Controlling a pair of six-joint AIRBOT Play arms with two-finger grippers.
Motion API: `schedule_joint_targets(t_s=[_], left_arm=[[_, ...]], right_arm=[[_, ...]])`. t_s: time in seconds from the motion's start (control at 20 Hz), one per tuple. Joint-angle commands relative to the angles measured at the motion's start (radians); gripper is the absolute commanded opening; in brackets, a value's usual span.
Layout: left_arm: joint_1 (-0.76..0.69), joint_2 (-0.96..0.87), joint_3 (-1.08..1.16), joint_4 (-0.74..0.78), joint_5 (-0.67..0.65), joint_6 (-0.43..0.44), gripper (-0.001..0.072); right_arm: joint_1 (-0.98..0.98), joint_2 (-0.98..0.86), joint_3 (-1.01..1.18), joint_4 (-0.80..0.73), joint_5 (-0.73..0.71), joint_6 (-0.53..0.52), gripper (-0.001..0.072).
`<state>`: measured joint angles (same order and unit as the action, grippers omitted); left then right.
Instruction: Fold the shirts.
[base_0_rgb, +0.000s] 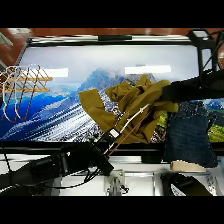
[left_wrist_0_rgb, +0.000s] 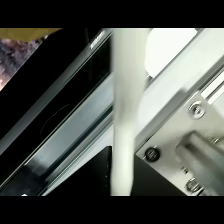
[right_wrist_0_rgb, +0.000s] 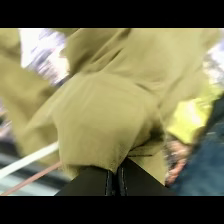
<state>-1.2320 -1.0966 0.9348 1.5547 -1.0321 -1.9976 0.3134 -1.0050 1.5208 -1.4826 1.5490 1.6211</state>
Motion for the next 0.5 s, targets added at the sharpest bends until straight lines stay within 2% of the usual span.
schedule_joint_targets(t_s=[0.0, 0.2, 0.3, 0.45], left_arm=[[0.006, -0.018, 0.001, -0.003, 0.083, -0.069, 0.0045], [0.006, -0.026, 0.001, -0.003, 0.125, -0.123, 0.0045], [-0.008, -0.017, 0.001, -0.003, 0.121, -0.136, 0.0045], [-0.037, 0.023, 0.001, -0.003, -0.005, -0.164, 0.0045]], right_arm=[[0.116, 0.001, 0.016, 0.039, 0.056, 0.058, 0.0065], [0.220, 0.001, 0.016, 0.036, 0.047, 0.106, 0.0065], [0.226, 0.001, 0.016, -0.049, 0.047, 0.098, 0.0064], [0.221, 0.001, 0.044, -0.193, 0.050, 0.083, 0.0064]])
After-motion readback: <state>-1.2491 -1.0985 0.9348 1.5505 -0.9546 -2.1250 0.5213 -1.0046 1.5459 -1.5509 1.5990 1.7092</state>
